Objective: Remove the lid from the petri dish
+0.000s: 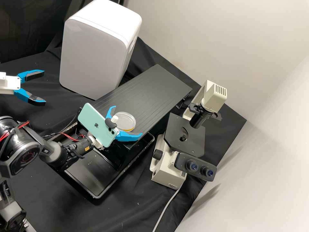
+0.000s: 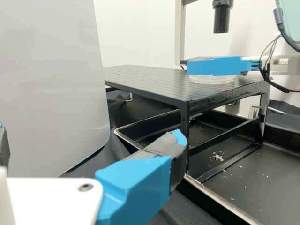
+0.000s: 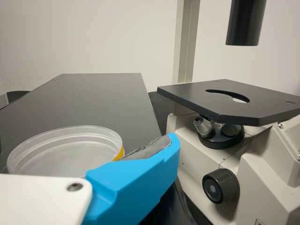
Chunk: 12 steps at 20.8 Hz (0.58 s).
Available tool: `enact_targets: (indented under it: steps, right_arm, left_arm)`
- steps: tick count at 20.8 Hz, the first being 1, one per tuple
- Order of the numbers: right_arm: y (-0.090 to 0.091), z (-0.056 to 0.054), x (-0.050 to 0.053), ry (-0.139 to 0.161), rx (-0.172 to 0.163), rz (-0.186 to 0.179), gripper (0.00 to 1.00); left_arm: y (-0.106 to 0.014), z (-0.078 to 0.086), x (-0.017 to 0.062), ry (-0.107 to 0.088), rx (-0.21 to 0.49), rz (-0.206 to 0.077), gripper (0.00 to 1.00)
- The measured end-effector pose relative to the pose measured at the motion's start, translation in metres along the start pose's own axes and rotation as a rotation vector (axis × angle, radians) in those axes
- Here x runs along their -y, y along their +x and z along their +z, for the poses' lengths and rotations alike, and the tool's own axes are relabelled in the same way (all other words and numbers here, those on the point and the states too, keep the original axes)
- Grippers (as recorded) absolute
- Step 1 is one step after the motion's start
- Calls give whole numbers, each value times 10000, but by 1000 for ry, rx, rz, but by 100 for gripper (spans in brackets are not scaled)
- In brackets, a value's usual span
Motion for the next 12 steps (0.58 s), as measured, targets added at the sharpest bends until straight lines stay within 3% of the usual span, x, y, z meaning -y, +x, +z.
enact_targets:
  steps: [3,4,12]
  right_arm:
    - [0,1,-1,-10,1,1,100]
    - [0,1,-1,-18,2,2,0]
    - [9,-12,64,-56,3,-16,0]
  left_arm:
    - [4,-10,12,-3,-9,-4,100]
    - [7,-11,16,-3,-9,-6,100]
    - [23,-11,7,-3,-9,-2,100]
